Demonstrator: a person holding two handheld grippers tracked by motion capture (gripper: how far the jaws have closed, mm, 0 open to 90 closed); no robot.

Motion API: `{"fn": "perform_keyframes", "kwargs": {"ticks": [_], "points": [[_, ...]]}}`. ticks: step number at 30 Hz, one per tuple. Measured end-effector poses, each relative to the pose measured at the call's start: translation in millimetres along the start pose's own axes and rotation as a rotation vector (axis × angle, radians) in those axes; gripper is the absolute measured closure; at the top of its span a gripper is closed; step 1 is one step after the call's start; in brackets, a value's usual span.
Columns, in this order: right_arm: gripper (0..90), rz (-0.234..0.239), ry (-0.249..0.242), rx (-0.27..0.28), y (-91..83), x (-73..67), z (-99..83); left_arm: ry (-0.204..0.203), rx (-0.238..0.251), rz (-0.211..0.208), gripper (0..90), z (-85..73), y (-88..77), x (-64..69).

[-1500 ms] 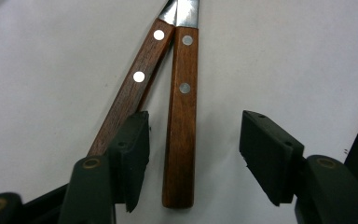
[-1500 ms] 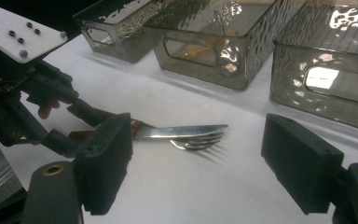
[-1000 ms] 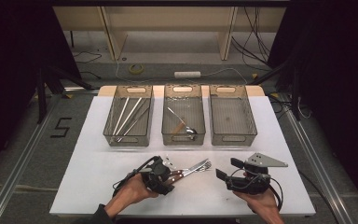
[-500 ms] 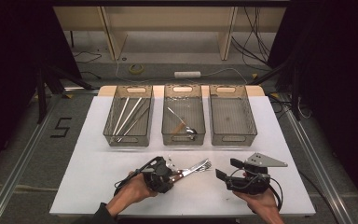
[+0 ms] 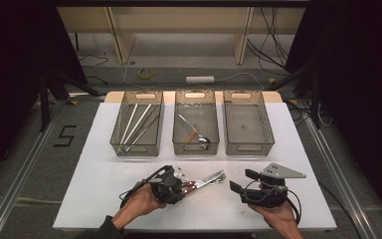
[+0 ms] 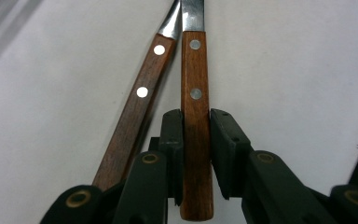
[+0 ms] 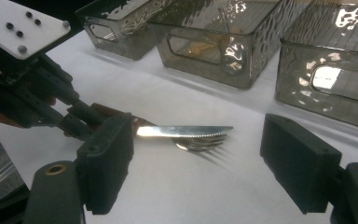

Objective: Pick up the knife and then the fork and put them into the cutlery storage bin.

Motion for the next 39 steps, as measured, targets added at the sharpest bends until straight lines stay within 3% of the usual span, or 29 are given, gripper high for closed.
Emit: {"fn": "perform_keyframes", "kwargs": {"ticks": [8, 12, 17, 24, 26, 33, 36, 39], "points": [[26.7, 0.011, -0.033, -0.009, 4.3, -7.1, 0.5, 0.011, 0.016, -0.025, 75.1, 3.6, -11.8, 5.6], [26.9, 0.05, -0.074, -0.018, 9.4, -18.7, 2.5, 0.016, 0.016, -0.031, 75.0, 5.1, -18.1, 6.3], [26.9, 0.089, -0.153, -0.055, 22.8, -36.1, 1.6, 0.013, 0.017, -0.041, 75.0, 6.2, -23.0, 8.0], [27.9, 0.054, -0.32, -0.109, 37.7, -53.9, -3.0, 0.024, 0.006, -0.057, 75.0, 8.4, -30.6, 12.5], [28.5, 0.055, -0.354, -0.123, 42.1, -58.7, -4.6, 0.035, -0.021, -0.07, 75.1, 7.5, -31.8, 14.5], [31.1, 0.077, -0.497, -0.183, 61.8, -78.8, -13.7, 0.046, -0.028, -0.09, 75.0, 7.7, -31.1, 19.8], [34.3, 0.087, -0.572, -0.179, 68.1, -83.1, -13.4, 0.038, -0.017, -0.105, 75.0, 8.5, -32.9, 21.3], [36.5, 0.08, -0.614, -0.179, 71.9, -84.3, -12.5, 0.045, -0.025, -0.11, 75.0, 7.6, -34.9, 22.0]]}}
Point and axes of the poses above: each handheld gripper's, and its own axes: y roughly forward along the jaws, z roughly out of its top, x roughly to its right, the point moved 7 cm from there along y, roughly forward along the jaws, and after that the axes turned 3 degrees about -y, right-handed, at the moved point
